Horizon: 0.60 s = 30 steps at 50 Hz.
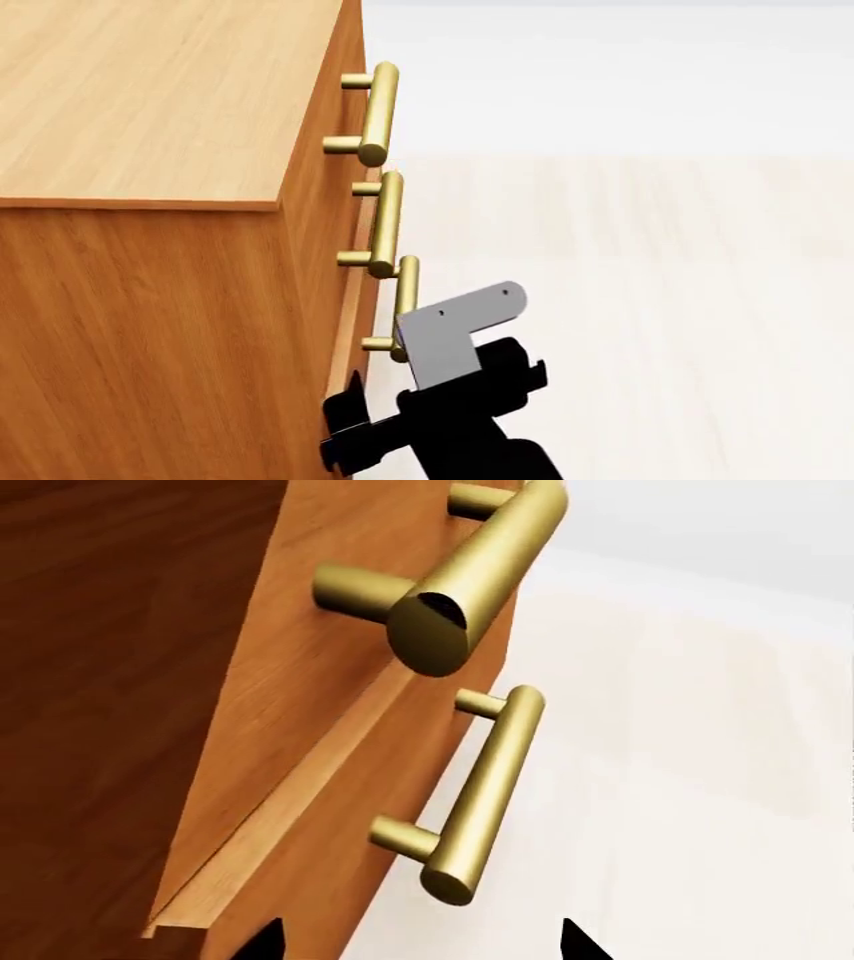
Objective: Put the bowl in the bottom drawer of the cabinet and close it.
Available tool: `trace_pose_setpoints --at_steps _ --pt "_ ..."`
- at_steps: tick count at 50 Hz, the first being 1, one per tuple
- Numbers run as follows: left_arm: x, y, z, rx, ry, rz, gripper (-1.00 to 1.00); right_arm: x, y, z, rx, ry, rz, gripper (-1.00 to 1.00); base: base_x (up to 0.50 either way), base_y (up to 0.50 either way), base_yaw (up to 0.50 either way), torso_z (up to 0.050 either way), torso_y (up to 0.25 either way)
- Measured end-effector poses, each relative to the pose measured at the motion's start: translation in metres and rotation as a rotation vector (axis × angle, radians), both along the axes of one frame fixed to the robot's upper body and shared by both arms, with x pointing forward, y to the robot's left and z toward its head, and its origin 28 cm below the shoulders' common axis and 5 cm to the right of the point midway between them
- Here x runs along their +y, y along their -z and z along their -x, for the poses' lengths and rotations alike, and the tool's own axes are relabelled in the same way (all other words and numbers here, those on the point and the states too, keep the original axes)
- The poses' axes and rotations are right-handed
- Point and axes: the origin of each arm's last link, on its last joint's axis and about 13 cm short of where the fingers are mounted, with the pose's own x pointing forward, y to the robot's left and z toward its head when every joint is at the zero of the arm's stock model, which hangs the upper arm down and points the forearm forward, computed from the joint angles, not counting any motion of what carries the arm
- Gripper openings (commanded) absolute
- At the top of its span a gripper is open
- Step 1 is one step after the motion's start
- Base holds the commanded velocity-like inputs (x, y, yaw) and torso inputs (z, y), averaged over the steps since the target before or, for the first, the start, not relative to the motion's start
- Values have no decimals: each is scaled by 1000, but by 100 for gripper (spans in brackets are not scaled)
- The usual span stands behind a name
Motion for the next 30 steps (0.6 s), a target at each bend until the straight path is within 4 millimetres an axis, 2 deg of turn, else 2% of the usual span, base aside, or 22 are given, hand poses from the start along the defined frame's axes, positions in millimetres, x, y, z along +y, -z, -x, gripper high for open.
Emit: trace_pose_setpoints --at_steps 13,20,30 --pt "3 -1 -2 -5 -54 26 100 1 -1 2 -3 -16 24 100 -1 0 0 -1 0" --pt "4 -1 -2 -5 -71 32 100 0 5 9 58 -74 -5 100 0 0 0 0 0" --pt "4 -1 -2 -4 -80 34 100 -13 4 14 147 -146 -85 100 0 0 0 0 0"
